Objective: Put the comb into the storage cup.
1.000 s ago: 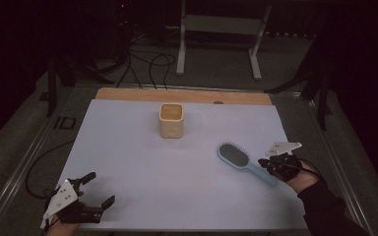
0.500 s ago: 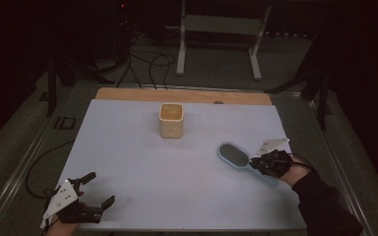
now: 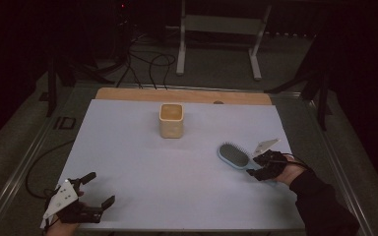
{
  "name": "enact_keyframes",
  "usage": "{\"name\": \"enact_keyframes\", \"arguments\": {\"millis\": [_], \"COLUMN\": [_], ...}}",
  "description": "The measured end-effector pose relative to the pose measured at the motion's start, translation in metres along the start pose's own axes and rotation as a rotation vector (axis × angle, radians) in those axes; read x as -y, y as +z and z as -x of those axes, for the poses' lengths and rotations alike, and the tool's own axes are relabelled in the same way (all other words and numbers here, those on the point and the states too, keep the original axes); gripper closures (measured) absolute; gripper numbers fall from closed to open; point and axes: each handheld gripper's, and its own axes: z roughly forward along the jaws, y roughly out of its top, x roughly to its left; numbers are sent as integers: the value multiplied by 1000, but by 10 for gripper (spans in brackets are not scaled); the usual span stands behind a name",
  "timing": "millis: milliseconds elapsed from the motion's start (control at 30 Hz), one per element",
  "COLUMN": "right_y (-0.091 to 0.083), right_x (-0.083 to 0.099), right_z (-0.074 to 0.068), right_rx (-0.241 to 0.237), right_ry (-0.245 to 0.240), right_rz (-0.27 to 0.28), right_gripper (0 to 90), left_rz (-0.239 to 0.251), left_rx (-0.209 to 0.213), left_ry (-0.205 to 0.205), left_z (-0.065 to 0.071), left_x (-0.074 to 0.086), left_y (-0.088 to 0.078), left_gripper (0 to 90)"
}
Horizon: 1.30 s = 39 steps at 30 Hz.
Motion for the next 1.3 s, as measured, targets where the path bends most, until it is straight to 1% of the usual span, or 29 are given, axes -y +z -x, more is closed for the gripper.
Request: {"name": "enact_keyframes", "arguments": {"millis": [67,100,133,200,233,300,333,367,400,433,500,533,567,633,700,767,800,933,967,1000,1033,1100,1133,1200,1267,1300], "right_y": [1,2,3,5,6,7,9,9,10,12,14,15,16,19,21,22,23,24,23,24,24,25,25,27,29,29], "right_x": [0,0,0,0,-1,-1,-2,-2,-2,-3,-4,-4,-5,-6,-7,-8,-8,-10,-11,-12,-12,-13,-14,-14,-15,-15], "right_z": [2,3,4,5,5,5,5,5,6,6,7,7,7,8,8,9,10,13,13,13,14,15,15,16,17,17], "right_rx": [-7,-7,-17,-28,-27,-24,-45,-52,-61,-78,-81,-74,-73,-66,-67,-68,-70,-65,-66,-67,-67,-72,-75,-86,-91,-91], "right_ry": [13,29,34,51,46,49,47,51,53,61,62,57,67,62,62,68,68,63,69,64,56,60,60,58,48,48], "right_rz": [-1,-6,-12,-20,-28,-34,-45,-49,-57,-65,-79,-82,-86,-89,-100,-105,-107,-113,-120,-121,-127,-137,-145,-165,-184,-184], "right_gripper": [344,315,276,237,206,193,135,134,111,98,98,98,98,98,99,147,140,185,204,244,258,271,301,316,377,377], "left_rz": [-1,-1,-1,0,0,1,-1,-1,-2,-2,-2,-1,-1,-1,-1,-2,-1,-1,-2,-1,-1,-2,-2,-2,-3,-3], "left_rx": [0,0,0,0,0,1,1,1,2,1,2,2,2,2,3,2,2,3,3,2,2,3,3,3,3,3], "left_ry": [0,-1,-1,-1,0,-2,-1,-1,-1,0,-1,-2,-2,-3,-3,-4,-4,-3,-4,-4,-4,-5,-4,-4,-3,-3], "left_z": [0,0,0,0,0,0,0,0,0,0,0,0,0,0,0,0,0,0,0,0,0,0,0,0,0,0], "left_x": [0,0,0,0,0,0,0,0,0,0,0,0,0,0,0,0,0,0,0,0,0,0,0,0,0,0], "left_y": [0,0,0,0,0,0,0,0,0,0,0,0,0,0,0,0,0,0,0,0,0,0,0,0,0,0], "left_gripper": [0,0,0,0,0,0,0,0,0,0,0,0,0,0,0,0,0,0,0,0,0,0,0,0,0,0]}}
